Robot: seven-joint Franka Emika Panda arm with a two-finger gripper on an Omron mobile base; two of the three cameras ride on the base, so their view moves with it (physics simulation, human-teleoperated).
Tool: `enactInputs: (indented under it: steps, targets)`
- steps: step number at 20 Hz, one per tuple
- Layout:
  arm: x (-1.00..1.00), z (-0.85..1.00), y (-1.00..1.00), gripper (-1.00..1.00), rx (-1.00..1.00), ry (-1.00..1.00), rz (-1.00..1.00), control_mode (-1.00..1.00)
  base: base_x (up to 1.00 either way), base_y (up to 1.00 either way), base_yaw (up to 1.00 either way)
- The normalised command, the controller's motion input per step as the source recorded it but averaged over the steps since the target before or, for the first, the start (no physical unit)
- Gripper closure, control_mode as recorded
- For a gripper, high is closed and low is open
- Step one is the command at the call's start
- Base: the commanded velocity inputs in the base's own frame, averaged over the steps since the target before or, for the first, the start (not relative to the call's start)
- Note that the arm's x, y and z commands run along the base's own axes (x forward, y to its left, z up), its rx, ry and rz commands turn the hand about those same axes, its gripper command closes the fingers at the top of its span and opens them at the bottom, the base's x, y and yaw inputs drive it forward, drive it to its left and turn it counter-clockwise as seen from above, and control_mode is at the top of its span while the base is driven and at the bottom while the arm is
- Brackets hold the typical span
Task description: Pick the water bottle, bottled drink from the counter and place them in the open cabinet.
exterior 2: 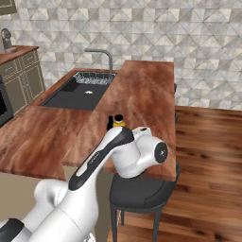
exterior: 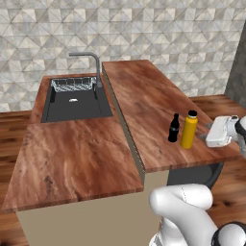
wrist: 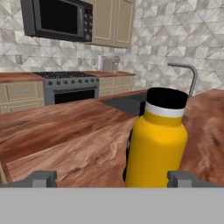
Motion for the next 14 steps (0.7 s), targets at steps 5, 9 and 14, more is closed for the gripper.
enactInputs:
  steps: [5, 9, 14]
  targets:
    - [0.35, -0.11, -0.05, -1.00, 0.00, 0.00, -0.01, -1.00, 0.00, 0.00, 0.00]
    - [0.27, -0.12, -0.09, -1.00, 0.00, -0.01, -0.01, -1.00, 0.00, 0.00, 0.00]
    - [0.25, -0.14, -0.12, -1.00, 0.00, 0.00, -0.02, -1.00, 0.00, 0.00, 0.00]
